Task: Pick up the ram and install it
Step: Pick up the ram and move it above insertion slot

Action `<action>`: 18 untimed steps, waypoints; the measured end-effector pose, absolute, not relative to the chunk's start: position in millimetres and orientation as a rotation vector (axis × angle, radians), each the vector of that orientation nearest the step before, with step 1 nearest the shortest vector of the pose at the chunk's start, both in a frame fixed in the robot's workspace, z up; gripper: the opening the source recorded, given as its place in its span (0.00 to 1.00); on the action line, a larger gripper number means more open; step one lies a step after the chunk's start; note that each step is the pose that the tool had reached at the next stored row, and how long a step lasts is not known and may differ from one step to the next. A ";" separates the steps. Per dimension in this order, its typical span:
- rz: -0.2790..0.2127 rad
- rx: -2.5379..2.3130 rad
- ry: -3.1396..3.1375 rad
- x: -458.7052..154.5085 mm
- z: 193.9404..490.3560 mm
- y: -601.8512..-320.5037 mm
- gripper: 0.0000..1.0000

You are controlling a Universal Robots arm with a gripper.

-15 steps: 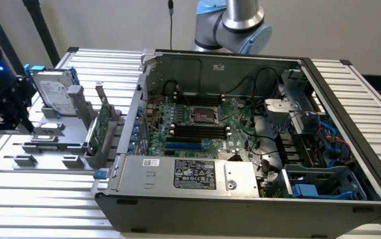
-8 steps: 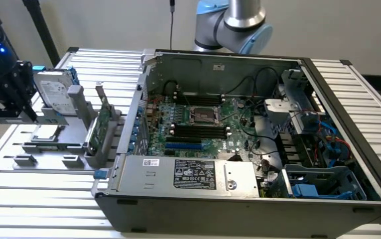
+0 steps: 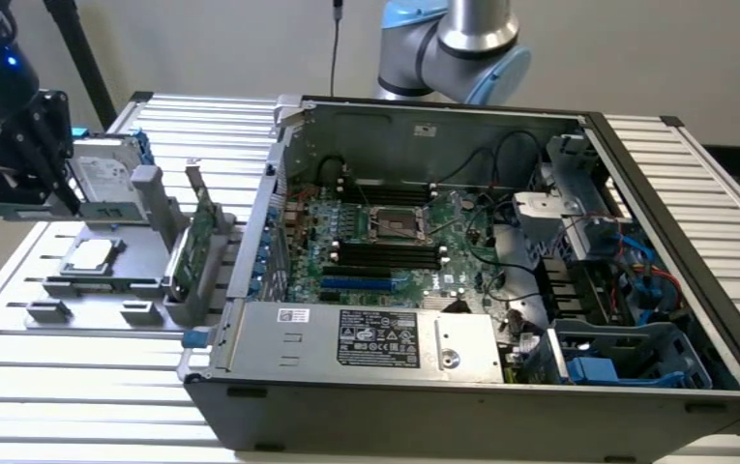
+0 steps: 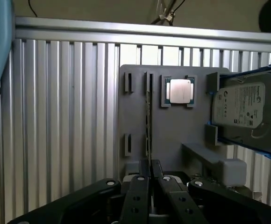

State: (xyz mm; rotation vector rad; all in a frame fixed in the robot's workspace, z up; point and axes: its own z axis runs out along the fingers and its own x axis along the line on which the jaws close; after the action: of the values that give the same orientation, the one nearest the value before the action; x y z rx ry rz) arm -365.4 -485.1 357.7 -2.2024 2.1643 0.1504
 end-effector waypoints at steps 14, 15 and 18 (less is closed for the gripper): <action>0.208 -2.183 2.124 -302.7 368.3 -485.2 0.13; 0.213 -2.180 2.121 -298.1 369.2 -485.2 0.13; 0.229 -2.173 2.111 -284.7 371.8 -485.2 0.13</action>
State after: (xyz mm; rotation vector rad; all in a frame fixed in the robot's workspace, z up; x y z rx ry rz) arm -284.7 -485.2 371.8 -2.1730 2.1107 0.2292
